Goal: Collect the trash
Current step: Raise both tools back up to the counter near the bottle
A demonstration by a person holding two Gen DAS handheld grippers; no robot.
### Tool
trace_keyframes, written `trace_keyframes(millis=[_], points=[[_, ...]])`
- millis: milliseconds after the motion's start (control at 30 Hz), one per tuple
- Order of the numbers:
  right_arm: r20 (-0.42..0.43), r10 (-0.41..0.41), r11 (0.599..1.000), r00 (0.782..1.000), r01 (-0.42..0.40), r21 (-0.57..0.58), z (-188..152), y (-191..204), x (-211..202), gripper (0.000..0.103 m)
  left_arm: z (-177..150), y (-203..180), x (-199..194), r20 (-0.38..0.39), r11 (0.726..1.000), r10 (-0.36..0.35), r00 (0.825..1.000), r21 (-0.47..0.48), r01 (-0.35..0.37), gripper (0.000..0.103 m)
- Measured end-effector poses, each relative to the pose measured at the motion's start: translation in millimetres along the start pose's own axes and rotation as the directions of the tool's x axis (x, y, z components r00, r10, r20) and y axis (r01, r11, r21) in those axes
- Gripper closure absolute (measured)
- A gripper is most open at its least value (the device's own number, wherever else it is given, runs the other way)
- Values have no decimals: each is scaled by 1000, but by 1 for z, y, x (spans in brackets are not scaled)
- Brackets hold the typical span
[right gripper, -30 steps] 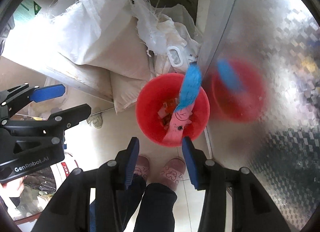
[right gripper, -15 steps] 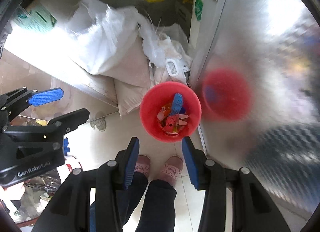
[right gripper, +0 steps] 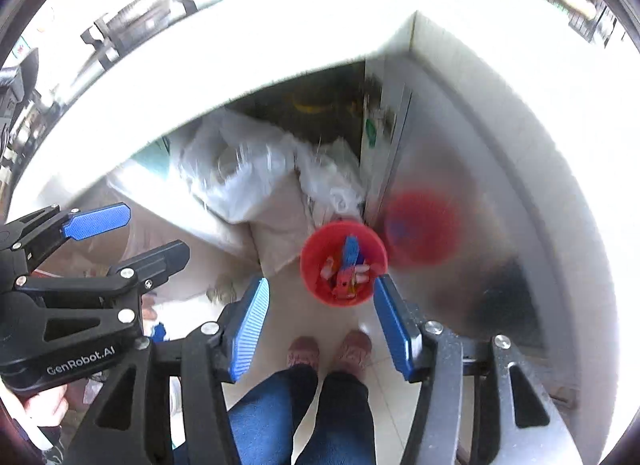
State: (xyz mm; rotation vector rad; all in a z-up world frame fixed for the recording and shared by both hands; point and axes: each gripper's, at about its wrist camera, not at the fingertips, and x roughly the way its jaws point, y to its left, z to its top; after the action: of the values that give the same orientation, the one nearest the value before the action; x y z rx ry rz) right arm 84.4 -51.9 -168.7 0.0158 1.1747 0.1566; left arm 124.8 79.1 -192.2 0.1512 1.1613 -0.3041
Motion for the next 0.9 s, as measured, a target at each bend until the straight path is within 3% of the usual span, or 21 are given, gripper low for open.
trace_keyframes(millis=[400,900], points=[[171,-133,988,976,116,102,46,-12,-79,43,73,-3,-76,153,996,-22,988,90,9,28],[215,-223,949,951,161,272,120,-95,-94,35,202,-59,-64,200,981,-32,979,194,-8,28]])
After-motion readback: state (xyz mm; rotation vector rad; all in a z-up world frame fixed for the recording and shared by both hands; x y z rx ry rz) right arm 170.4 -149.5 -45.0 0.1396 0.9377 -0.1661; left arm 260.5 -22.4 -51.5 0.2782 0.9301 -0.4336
